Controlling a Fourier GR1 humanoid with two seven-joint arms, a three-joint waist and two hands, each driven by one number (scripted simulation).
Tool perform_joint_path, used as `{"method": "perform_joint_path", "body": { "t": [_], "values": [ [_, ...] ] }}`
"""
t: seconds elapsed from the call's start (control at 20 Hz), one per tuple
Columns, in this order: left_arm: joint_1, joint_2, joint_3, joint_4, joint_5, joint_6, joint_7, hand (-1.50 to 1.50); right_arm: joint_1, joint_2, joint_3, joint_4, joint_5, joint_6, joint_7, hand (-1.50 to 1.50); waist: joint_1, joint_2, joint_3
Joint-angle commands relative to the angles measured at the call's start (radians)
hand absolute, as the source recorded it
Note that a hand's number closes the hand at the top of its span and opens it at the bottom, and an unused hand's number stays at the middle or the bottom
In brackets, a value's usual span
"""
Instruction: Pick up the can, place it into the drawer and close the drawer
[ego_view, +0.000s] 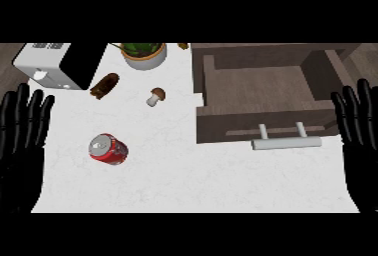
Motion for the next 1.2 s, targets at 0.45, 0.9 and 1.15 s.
{"method": "perform_joint_path", "body": {
  "t": [0.45, 0.9, 1.15],
  "values": [
    [0.16, -0.089, -0.045, -0.04, -0.178, 0.399, 0.304, -1.5, 0.028, 0.01, -0.052, 0.075, 0.041, -0.082, 0.173, -1.5, 0.065, -0.023, -0.002],
    [0.21, -0.089, -0.187, -0.225, -0.318, 0.486, 0.508, -1.5, 0.077, 0.013, -0.076, -0.001, 0.02, -0.08, 0.221, -1.5, 0.055, -0.026, -0.002],
    [0.118, -0.077, -0.054, -0.064, -0.222, 0.436, 0.401, -1.5, 0.079, -0.012, -0.127, 0.037, -0.027, -0.023, 0.163, -1.5, 0.053, -0.025, -0.003]
  ]
}}
